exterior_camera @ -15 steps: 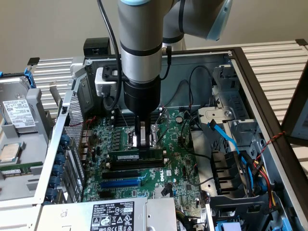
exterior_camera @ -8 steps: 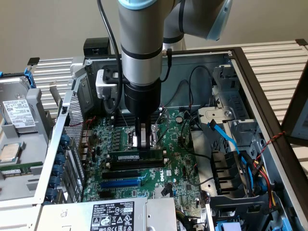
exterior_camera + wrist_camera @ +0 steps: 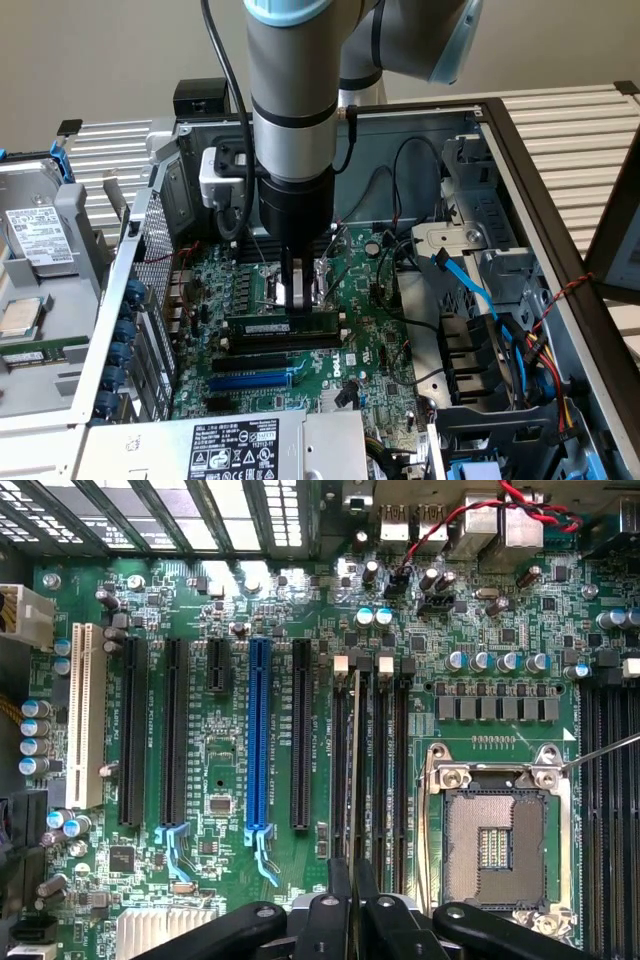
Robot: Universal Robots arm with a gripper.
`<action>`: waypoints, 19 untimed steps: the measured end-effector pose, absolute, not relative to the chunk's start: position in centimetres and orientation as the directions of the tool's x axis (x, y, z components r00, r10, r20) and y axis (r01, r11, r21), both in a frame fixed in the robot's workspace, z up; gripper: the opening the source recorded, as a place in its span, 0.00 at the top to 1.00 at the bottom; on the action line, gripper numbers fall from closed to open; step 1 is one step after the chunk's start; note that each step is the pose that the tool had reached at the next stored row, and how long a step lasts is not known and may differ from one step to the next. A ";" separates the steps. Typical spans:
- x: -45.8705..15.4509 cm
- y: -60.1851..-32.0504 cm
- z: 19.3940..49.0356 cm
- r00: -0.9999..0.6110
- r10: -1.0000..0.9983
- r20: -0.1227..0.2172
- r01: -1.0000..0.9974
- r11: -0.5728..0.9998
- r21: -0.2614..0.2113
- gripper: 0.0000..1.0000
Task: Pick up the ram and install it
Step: 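Insert the ram into the slot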
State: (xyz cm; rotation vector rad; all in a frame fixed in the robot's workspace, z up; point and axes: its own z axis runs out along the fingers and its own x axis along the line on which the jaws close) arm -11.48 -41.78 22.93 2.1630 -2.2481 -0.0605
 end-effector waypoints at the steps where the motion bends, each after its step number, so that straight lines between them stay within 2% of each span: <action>1: -11.5 -41.8 22.9 -0.039 -0.999 -0.011 -0.998 0.038 0.043 0.87; 19: -11.5 -41.8 23.1 -0.038 -0.999 -0.009 -0.998 0.038 0.043 0.87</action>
